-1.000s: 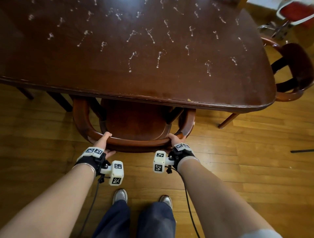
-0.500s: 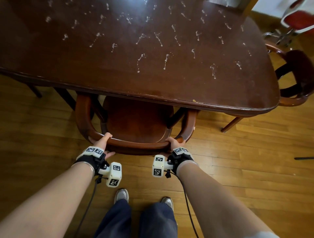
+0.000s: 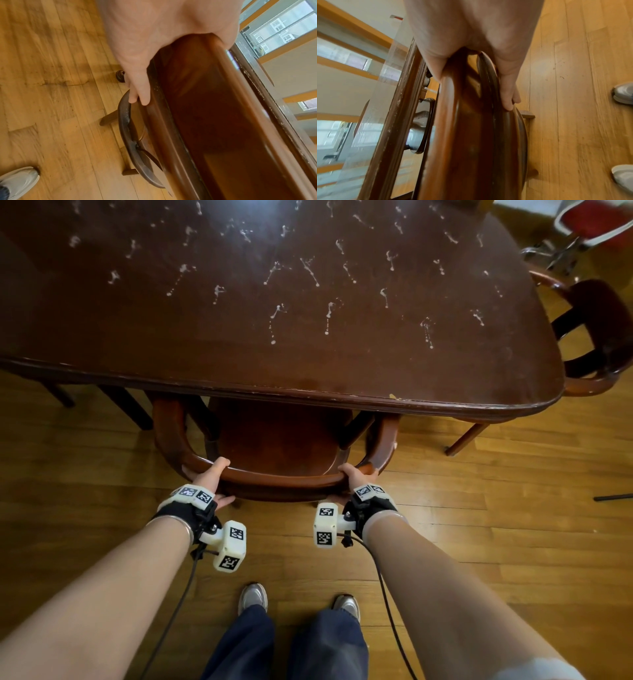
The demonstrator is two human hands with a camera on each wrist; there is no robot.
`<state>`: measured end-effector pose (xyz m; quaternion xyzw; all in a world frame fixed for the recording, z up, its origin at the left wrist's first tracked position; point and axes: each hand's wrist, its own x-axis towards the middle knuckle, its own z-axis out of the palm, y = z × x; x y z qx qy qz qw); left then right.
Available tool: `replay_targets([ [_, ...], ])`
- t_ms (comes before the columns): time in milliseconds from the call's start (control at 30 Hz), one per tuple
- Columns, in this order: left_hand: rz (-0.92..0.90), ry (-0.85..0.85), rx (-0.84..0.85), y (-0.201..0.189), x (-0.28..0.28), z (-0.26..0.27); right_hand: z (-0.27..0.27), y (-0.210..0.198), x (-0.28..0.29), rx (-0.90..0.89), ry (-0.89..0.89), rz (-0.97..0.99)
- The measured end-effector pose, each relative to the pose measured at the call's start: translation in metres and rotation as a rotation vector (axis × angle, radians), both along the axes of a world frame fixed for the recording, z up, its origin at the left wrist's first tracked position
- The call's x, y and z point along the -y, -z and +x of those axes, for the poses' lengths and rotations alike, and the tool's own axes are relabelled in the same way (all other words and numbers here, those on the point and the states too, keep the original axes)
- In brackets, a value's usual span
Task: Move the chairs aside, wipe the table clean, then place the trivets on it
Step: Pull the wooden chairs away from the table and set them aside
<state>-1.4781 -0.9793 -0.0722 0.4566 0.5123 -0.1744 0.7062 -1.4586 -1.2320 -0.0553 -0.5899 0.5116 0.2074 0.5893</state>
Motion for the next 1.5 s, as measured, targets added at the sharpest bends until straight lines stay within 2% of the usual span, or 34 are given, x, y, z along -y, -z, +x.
replay_targets([
  [167,0.06,0.071,0.001,0.002,-0.014,-0.001,-0.004,0.004,-0.006,0.028,-0.035,-0.05],
  [200,0.081,0.086,0.001,0.001,-0.016,-0.002,-0.005,0.015,-0.004,0.017,-0.052,-0.068],
  [233,0.101,0.102,0.004,0.0,-0.019,-0.003,-0.003,0.046,0.004,0.007,-0.059,-0.073],
  [333,0.144,0.162,-0.003,0.002,-0.03,-0.011,-0.01,0.069,0.004,-0.005,-0.1,-0.079],
  [500,0.307,0.297,0.0,-0.002,-0.03,-0.019,-0.022,0.014,-0.014,-0.029,-0.18,-0.126],
  [667,0.625,0.589,-0.175,-0.025,-0.024,-0.015,-0.018,-0.032,-0.016,-0.147,-0.335,-0.249],
  [767,0.713,0.698,-0.198,-0.034,-0.012,-0.021,-0.022,-0.046,-0.014,-0.188,-0.449,-0.292],
  [967,0.809,1.116,-0.162,-0.078,0.023,-0.038,-0.041,-0.083,0.001,-0.121,-0.759,-0.371],
  [1067,0.902,1.286,-0.055,-0.104,0.052,-0.037,-0.054,-0.1,0.012,-0.028,-0.883,-0.393],
  [1233,1.073,1.443,0.136,-0.141,0.134,-0.033,-0.07,-0.128,0.058,0.057,-1.152,-0.48],
  [1367,1.144,1.603,0.256,-0.157,0.221,-0.039,-0.082,-0.138,0.133,0.021,-1.238,-0.558],
  [1500,1.174,1.753,0.306,-0.157,0.314,-0.045,-0.1,-0.142,0.231,-0.05,-1.24,-0.594],
])
